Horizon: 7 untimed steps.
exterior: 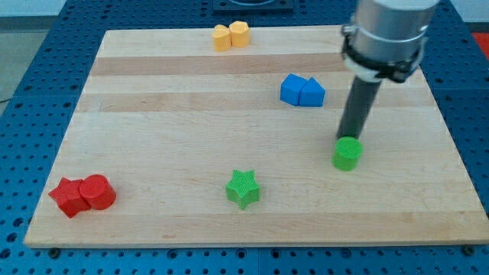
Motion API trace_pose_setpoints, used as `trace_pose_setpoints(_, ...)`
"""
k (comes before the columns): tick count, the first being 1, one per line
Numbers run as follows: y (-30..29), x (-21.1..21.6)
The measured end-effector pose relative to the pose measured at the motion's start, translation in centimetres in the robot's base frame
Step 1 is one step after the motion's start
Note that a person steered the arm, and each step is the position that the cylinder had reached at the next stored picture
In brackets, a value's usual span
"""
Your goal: Push the green circle into the green star
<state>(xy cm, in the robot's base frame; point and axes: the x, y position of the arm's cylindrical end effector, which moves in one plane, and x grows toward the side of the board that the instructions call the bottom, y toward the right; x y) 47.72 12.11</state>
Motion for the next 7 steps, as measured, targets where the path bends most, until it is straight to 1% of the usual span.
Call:
trace_pose_setpoints(1, -4.9, 1.5)
trace_pose_setpoints(2, -4.6, 0.4)
trace_pose_setpoints(3, -0.3, -1.5)
trace_pose_setpoints(4, 2.8, -0.2)
trace_pose_setpoints(6, -4.7, 4.7)
trace_pose_setpoints(7, -2.4, 3.3)
